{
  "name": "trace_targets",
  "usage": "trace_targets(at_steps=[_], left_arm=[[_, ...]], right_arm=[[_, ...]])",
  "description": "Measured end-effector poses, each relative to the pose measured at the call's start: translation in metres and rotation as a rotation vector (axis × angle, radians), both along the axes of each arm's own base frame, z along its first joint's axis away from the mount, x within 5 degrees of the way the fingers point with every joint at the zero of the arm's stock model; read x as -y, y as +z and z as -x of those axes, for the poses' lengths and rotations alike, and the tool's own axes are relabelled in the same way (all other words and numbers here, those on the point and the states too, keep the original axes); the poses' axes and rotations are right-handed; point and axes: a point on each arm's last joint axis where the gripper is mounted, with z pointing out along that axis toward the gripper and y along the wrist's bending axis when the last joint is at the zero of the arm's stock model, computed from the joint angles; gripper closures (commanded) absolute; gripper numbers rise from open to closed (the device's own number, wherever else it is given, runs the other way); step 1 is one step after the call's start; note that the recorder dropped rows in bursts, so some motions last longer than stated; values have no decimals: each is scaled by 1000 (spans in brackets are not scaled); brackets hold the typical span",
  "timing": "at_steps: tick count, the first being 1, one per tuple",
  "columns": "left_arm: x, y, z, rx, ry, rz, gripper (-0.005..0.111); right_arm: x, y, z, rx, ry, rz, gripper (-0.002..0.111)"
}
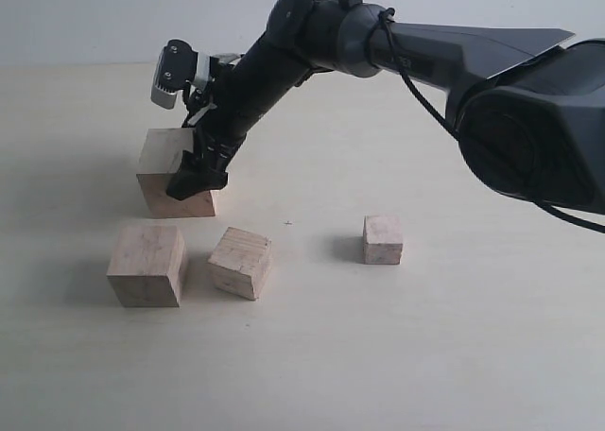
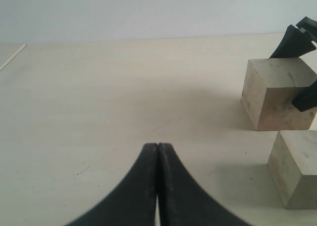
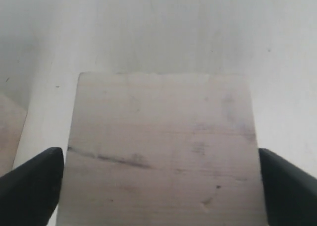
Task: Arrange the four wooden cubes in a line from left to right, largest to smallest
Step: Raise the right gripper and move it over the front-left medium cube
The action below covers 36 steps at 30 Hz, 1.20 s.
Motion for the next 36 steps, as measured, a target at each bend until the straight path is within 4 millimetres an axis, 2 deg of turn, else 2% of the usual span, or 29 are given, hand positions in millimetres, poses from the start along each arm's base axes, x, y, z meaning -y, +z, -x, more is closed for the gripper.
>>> trace_targets(at_steps=[11, 13, 15, 16, 17, 19, 25, 27, 30, 34, 36], left_arm=[[0, 0, 0, 0, 0, 0, 107], [0, 0, 0, 0, 0, 0, 107], [0, 0, 0, 0, 0, 0, 107], [0, 0, 0, 0, 0, 0, 107], [0, 0, 0, 0, 0, 0, 107], [0, 0, 0, 0, 0, 0, 107], [0, 0, 0, 0, 0, 0, 107], [0, 0, 0, 0, 0, 0, 107], [0, 0, 0, 0, 0, 0, 107], [0, 0, 0, 0, 0, 0, 107], [0, 0, 0, 0, 0, 0, 107]], right_arm=[[0, 0, 2, -34, -10, 8, 3], [1, 9, 3, -27, -4, 3, 3], [2, 27, 4, -2, 2, -14, 3], [4, 44, 4, 15, -6, -32, 3], [4, 50, 4, 19, -11, -38, 3], [9, 77, 7, 25, -40, -46, 3], [23, 133, 27, -69, -71, -38, 7], [25, 140, 32, -103, -76, -24, 10], [21, 142, 40, -132, -76, -8, 21], [7, 136, 60, -154, -33, 18, 38], [-1, 135, 72, -158, -1, 27, 40]])
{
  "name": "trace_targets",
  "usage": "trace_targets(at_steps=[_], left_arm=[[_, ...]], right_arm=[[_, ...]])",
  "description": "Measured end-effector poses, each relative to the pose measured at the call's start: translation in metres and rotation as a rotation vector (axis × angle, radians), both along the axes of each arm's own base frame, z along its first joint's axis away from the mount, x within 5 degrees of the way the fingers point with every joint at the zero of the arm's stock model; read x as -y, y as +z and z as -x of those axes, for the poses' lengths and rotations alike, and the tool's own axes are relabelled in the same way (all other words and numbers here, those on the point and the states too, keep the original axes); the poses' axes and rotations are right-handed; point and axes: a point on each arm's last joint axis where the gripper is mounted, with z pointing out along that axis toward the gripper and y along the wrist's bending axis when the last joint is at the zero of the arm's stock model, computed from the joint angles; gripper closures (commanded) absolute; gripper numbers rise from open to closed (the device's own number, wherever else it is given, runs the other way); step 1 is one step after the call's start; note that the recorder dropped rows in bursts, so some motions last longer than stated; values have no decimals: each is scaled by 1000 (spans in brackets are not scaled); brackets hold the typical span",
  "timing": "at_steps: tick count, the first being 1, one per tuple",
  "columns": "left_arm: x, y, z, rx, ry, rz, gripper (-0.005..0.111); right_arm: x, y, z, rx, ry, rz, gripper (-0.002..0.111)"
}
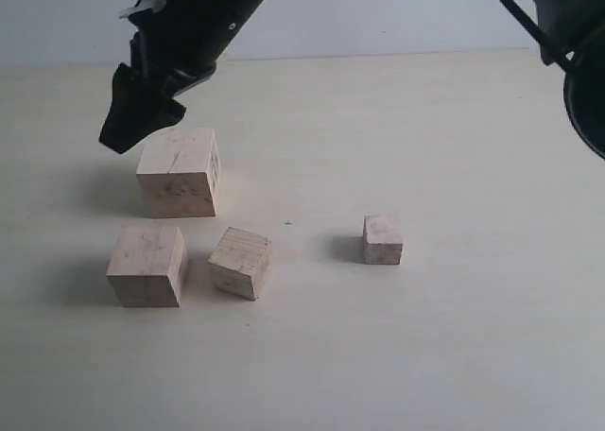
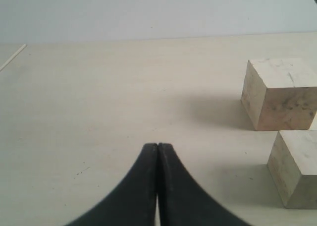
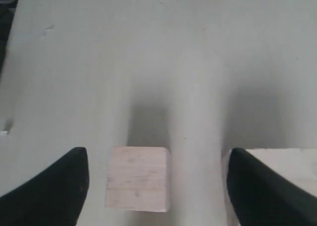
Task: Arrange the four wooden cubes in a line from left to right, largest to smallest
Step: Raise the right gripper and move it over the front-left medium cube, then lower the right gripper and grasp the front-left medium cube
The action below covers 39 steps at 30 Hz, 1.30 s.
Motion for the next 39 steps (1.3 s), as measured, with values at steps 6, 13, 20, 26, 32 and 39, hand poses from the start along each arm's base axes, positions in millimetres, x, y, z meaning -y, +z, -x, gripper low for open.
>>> trace_targets(at_steps=[6, 13, 20, 26, 32, 39], left_arm=[[0, 0, 0, 0, 0, 0, 107], [0, 0, 0, 0, 0, 0, 107], [0, 0, 0, 0, 0, 0, 107], [0, 0, 0, 0, 0, 0, 107], [0, 0, 0, 0, 0, 0, 107], [0, 0, 0, 0, 0, 0, 107]], right_arm=[[-8, 5, 16, -16, -1, 24, 31], [-3, -1, 12, 6, -54, 105, 31], [4, -9, 30, 4, -32, 186, 31], [28, -6, 38, 82, -25, 284, 31], [16, -28, 51, -23, -20, 238, 31], [-11, -73, 56, 7, -24, 226, 31]])
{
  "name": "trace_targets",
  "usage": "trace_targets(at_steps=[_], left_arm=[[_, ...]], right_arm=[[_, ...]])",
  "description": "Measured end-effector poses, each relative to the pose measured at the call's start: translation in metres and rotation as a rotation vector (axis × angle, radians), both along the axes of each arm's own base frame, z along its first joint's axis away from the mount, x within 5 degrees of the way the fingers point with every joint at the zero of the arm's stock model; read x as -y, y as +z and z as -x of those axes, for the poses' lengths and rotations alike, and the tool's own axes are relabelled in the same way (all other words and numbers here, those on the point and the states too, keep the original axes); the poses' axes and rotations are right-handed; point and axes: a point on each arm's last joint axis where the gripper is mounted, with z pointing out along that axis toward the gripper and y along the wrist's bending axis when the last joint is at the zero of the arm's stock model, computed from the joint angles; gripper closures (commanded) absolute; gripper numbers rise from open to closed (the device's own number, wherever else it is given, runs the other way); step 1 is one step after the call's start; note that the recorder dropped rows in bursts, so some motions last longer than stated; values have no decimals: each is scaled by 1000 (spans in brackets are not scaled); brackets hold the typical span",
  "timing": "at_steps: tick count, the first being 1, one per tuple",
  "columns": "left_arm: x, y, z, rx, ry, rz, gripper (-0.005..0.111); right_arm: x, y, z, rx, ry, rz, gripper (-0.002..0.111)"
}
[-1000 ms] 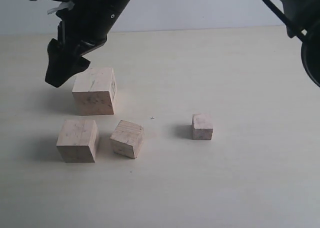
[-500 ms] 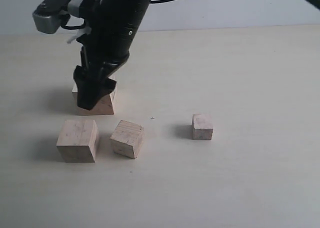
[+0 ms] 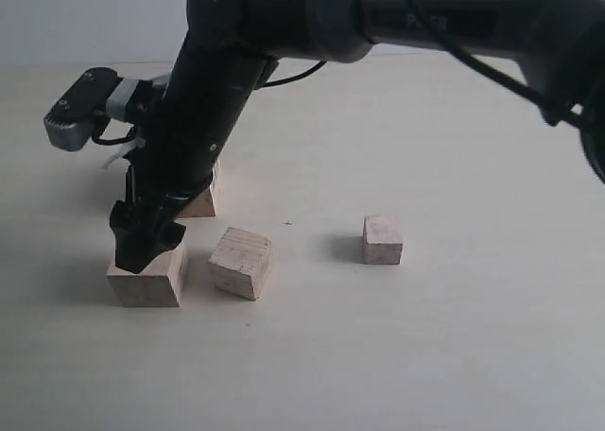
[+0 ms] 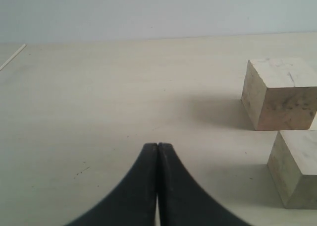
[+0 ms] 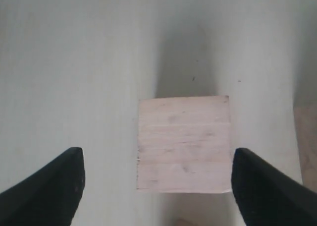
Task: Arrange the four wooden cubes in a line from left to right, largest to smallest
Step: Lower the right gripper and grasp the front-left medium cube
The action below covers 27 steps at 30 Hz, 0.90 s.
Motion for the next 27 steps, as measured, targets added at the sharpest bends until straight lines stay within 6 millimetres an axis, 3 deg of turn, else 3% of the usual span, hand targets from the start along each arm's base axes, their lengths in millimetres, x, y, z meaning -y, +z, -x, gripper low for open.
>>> trace_targets(at_steps=[8, 27], left_arm=[[0, 0, 0, 0, 0, 0, 107], [0, 0, 0, 0, 0, 0, 107]], right_arm=[[-5, -28, -7, 51, 4, 23, 31], [-11, -38, -4, 21, 21, -7, 31]])
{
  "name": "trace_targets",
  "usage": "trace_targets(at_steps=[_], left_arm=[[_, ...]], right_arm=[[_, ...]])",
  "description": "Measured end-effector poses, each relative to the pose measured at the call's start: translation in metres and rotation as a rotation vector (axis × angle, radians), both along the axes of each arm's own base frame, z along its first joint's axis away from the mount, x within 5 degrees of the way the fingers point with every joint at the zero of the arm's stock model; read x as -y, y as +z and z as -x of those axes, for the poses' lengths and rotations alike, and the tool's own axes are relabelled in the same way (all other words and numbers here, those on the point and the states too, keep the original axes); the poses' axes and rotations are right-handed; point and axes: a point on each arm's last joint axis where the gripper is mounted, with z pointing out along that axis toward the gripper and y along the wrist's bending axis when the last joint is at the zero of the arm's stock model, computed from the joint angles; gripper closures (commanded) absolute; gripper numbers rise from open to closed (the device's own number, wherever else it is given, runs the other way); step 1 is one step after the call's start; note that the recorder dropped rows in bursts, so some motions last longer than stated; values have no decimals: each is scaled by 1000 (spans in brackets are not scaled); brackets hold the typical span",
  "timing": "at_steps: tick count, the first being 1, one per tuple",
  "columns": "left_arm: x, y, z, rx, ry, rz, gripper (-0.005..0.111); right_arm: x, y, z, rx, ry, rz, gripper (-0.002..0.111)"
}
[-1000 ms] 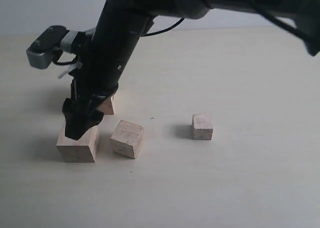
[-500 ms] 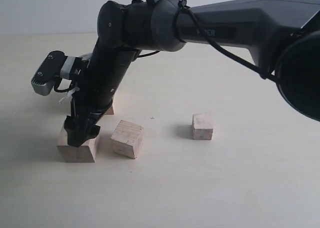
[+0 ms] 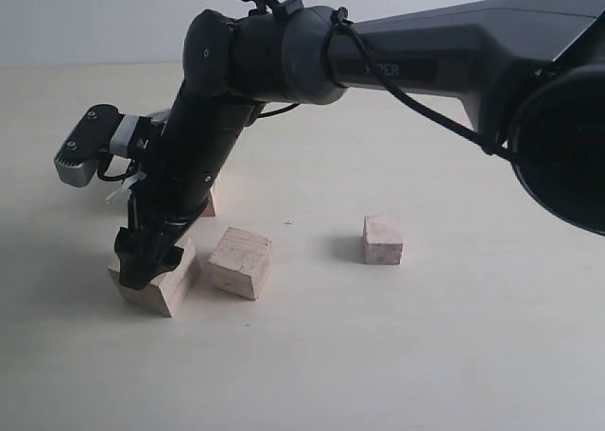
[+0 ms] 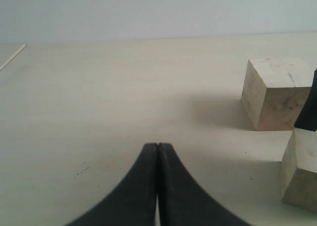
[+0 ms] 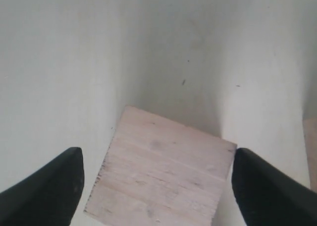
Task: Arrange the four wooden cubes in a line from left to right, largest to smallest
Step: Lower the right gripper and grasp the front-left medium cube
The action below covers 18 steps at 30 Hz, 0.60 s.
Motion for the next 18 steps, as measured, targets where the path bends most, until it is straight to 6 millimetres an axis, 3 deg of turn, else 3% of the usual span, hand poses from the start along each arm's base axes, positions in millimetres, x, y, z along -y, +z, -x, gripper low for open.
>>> trace_targets(at_steps=[18], left_arm=[[0, 0, 0, 0, 0, 0, 107]], right_arm=[[4, -7, 1, -94, -132, 93, 31]])
